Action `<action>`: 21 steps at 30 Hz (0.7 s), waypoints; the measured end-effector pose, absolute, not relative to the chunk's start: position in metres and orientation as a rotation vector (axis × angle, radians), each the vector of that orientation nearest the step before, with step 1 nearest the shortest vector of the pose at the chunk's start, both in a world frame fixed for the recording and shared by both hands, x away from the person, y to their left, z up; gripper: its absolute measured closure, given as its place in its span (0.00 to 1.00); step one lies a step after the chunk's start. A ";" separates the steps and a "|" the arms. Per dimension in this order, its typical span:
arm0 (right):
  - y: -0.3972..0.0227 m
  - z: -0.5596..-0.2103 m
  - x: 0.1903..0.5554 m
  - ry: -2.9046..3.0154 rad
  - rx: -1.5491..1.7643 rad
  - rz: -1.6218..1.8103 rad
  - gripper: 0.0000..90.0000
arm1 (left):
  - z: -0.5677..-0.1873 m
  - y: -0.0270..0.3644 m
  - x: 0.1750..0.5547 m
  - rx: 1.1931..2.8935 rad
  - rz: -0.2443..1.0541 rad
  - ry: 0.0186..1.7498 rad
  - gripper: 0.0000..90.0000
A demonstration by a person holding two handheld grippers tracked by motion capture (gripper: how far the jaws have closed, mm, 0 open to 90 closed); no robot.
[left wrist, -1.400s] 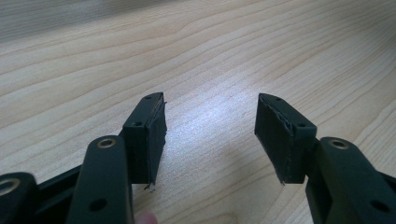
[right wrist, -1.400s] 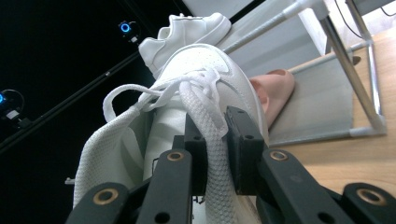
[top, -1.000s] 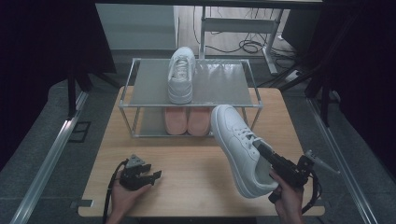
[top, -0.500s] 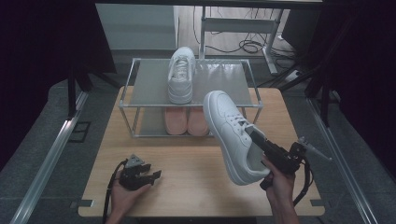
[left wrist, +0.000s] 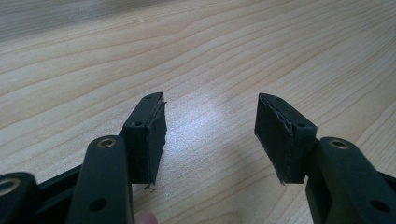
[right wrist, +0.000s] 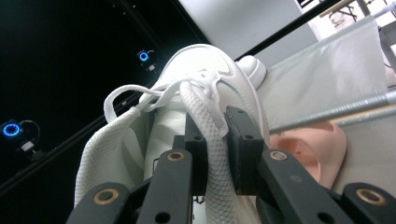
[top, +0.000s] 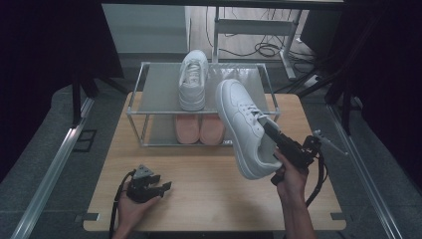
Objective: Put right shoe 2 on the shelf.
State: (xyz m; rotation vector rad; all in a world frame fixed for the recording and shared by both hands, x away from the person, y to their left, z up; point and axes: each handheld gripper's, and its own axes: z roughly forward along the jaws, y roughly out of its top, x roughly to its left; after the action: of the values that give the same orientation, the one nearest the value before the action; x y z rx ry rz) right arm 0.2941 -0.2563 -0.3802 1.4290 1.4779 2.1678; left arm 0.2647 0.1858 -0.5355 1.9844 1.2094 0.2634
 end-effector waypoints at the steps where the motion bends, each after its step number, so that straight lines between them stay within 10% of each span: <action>1: -0.255 -0.379 0.297 1.472 1.420 2.167 0.89 | -0.535 0.186 0.265 1.984 0.263 1.210 0.49; 21: -0.230 -0.348 0.348 1.406 1.468 2.091 0.89 | -0.534 0.189 0.265 1.962 0.266 1.211 0.49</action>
State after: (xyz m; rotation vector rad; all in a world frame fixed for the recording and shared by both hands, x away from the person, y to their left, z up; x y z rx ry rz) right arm 0.3478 -0.2299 -0.3477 1.4684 1.4063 2.0913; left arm 0.2645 0.1890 -0.5336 1.9615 1.2107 0.2664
